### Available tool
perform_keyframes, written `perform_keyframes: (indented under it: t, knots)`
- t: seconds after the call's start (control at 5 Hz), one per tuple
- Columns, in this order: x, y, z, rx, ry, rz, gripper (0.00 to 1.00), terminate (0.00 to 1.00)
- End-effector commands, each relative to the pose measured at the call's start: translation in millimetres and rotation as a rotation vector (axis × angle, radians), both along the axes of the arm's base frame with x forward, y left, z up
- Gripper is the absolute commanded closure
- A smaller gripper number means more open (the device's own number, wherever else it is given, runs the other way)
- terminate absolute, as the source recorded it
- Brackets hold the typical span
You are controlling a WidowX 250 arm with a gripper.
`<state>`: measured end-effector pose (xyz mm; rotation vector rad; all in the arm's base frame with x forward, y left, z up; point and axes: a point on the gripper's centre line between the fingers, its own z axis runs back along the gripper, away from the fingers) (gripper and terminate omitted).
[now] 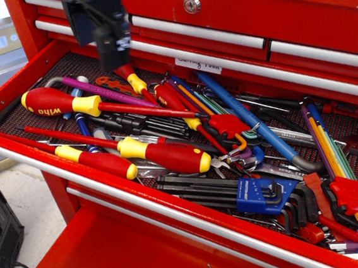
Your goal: Pick up violet Allen key
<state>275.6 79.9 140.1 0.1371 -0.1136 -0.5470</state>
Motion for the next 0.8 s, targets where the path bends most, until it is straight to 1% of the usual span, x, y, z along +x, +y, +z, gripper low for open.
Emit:
perform_keyframes:
  t: [0.0, 0.2, 0.4, 0.6]
  knots:
    - [42, 39, -9, 0.146, -0.091, -0.388, 0.00, 0.00]
    - [59, 50, -20, 0.175, -0.076, -0.573, 0.00, 0.00]
    - [74, 63, -26, 0.150, -0.051, -0.761, 0.00, 0.00]
    - [83, 68, -39, 0.117, -0.019, -0.932, 0.00, 0.00]
